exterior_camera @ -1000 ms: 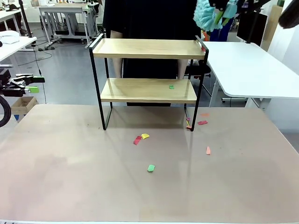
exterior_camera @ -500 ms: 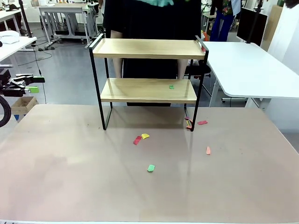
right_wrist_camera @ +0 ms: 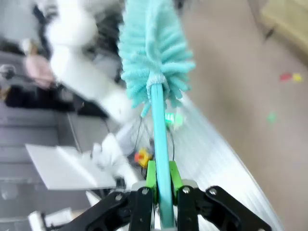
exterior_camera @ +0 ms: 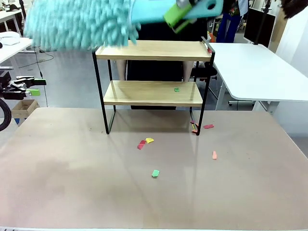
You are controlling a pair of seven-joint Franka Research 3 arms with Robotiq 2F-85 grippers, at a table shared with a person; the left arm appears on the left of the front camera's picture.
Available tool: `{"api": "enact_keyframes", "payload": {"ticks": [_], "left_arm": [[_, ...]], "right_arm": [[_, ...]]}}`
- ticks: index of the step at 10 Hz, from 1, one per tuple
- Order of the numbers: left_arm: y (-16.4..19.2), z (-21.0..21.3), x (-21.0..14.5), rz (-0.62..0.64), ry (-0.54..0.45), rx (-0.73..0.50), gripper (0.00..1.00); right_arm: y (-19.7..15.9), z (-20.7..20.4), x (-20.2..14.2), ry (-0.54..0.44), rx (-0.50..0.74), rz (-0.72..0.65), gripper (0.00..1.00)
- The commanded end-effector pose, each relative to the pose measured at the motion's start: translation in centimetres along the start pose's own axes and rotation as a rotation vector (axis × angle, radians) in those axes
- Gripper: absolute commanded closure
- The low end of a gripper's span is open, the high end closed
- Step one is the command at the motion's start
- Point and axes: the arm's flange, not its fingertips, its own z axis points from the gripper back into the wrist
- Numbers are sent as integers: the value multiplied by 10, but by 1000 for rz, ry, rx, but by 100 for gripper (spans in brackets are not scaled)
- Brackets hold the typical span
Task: Clean the shelf.
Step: Clean the specific section of the Shelf indicated by the human with the Duster.
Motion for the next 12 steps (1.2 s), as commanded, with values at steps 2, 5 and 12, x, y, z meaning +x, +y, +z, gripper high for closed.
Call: {"api": "enact_keyframes", "payload": {"ticks": [2,5,12], "left_arm": [[-1,-1,2,-4,1,1,0],[-1,-1,2,-4,1,1,0],[-1,-1,2,-4,1,1,0]], "right_arm": [[-21,0,-2,285,-37,-13,87],[-60,-7,-40,457,-155,-84,87],[-144,-35,-135,301,-204,-26,87]]}}
